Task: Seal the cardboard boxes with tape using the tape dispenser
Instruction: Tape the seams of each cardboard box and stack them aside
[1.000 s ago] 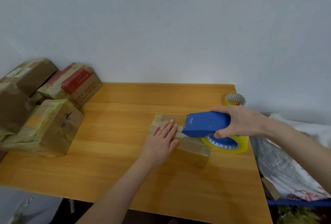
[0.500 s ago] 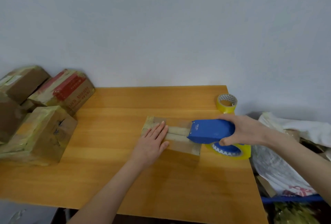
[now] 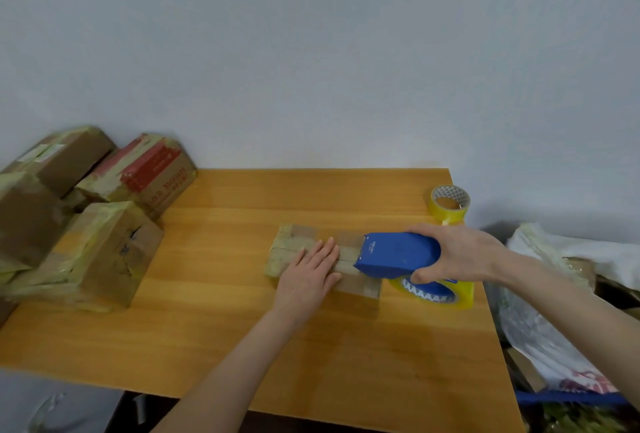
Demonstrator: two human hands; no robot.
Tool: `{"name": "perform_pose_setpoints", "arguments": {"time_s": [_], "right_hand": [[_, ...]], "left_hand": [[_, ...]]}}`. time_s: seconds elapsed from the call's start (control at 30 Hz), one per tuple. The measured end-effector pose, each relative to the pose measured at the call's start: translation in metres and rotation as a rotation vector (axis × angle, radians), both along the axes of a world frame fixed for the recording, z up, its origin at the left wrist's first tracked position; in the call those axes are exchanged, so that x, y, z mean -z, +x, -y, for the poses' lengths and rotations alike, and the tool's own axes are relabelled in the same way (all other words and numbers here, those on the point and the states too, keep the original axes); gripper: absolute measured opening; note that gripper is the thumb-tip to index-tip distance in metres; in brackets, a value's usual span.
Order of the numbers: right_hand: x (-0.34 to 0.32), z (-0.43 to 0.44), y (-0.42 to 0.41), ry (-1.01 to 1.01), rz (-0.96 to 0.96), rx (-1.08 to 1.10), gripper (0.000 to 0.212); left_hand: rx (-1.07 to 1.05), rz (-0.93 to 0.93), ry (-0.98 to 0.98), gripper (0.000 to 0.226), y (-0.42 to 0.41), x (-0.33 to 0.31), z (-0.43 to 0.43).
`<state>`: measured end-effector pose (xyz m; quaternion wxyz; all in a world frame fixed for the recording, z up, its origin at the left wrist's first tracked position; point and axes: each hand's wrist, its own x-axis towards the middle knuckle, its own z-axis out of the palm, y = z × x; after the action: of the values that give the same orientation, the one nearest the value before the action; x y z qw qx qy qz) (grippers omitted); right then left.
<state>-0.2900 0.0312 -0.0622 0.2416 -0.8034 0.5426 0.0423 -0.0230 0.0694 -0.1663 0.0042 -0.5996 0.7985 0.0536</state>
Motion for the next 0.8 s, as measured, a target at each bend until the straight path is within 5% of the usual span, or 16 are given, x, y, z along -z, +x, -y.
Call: {"name": "perform_pose_setpoints", "arguments": {"time_s": [0.43,0.8], "right_hand": [[0.013,0.011,-0.033,0.121,0.215,0.018,0.06],[0.033,0.002,-0.031,0.098,-0.028,0.04,0.077]], "left_hand": [[0.043,0.008,-0.017,0.082,0.005,0.009,0.003],[0.01,0.019,0.064,0.08,-0.03,-0.002,-0.006]]}}
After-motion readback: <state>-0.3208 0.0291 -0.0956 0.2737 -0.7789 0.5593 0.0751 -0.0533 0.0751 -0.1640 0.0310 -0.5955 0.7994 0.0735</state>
